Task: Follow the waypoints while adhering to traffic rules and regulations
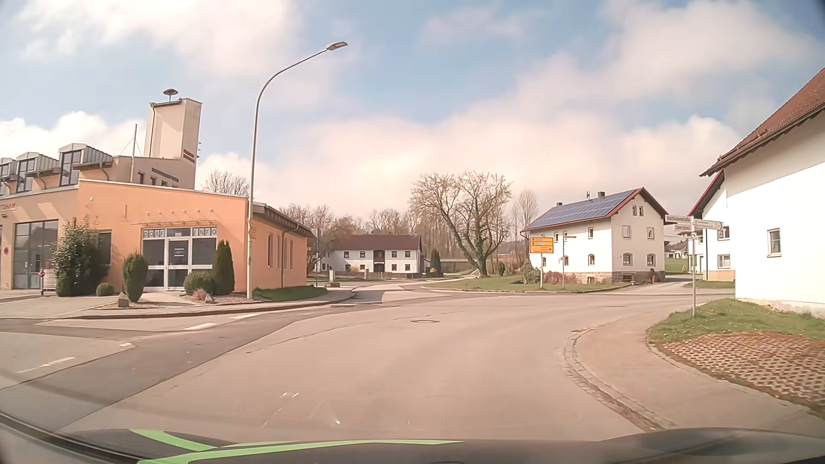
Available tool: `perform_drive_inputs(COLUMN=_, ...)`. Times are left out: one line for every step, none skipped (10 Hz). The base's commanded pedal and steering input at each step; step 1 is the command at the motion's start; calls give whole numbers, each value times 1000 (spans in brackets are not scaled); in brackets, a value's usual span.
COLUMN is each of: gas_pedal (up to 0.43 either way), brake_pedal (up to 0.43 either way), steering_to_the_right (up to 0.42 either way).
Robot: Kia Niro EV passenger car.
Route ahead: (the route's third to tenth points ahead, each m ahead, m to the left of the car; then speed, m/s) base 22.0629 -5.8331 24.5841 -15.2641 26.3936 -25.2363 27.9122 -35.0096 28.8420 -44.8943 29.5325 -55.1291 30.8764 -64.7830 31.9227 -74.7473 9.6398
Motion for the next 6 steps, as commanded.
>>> perform_drive_inputs(gas_pedal=0, brake_pedal=183, steering_to_the_right=64)
perform_drive_inputs(gas_pedal=0, brake_pedal=177, steering_to_the_right=76)
perform_drive_inputs(gas_pedal=0, brake_pedal=177, steering_to_the_right=89)
perform_drive_inputs(gas_pedal=0, brake_pedal=183, steering_to_the_right=106)
perform_drive_inputs(gas_pedal=0, brake_pedal=177, steering_to_the_right=122)
perform_drive_inputs(gas_pedal=0, brake_pedal=165, steering_to_the_right=135)
